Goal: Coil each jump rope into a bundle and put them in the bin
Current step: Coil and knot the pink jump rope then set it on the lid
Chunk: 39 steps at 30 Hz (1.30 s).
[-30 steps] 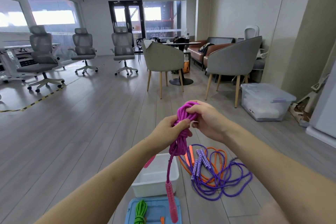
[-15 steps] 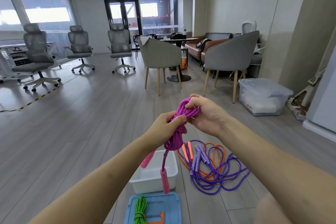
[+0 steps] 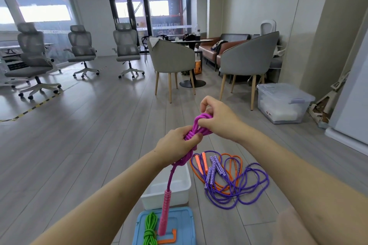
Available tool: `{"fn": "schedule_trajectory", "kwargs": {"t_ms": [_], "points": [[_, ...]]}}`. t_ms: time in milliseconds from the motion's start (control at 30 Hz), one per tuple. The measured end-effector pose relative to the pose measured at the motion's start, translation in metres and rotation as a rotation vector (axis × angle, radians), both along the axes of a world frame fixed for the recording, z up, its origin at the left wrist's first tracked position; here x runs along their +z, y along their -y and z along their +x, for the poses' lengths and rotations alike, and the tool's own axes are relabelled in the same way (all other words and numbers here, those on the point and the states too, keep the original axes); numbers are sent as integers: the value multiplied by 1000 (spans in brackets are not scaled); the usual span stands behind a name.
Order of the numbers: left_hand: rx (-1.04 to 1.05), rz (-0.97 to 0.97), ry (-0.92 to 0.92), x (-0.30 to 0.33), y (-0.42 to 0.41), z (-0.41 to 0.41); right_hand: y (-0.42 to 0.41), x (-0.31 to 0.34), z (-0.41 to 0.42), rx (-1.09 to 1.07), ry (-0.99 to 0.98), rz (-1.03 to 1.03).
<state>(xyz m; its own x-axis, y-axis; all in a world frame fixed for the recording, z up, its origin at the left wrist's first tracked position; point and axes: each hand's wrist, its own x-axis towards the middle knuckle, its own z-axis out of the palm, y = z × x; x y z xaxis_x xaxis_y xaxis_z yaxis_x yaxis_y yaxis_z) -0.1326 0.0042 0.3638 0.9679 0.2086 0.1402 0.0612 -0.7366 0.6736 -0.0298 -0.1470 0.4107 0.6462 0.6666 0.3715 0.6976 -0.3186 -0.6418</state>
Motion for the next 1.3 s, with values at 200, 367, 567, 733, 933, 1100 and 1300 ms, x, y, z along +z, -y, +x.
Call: {"fn": "schedule_trajectory", "kwargs": {"t_ms": [200,367,567,733,933,1100,1300], "points": [[-13,57,11,-2,-2,-3,7,-7,6,-6,-459,120],[-32,131,-16,4,-13,-6,17,-8,11,165,-623,75],[-98,-63,-15,-3,-17,-4,17,-8,12,325,-917,340],[-123,-116,16,-5,-11,2,6,-6,5,261,-1100,580],[-93,-62,10,-10,-14,8,-8,-11,3,65,-1193,638],[-76,-62,26,-9,-14,11,-19,-11,-2,83,-1423,901],[-116,119,-27,-3,2,5,-19,-2,-8,-85,-683,461]]}}
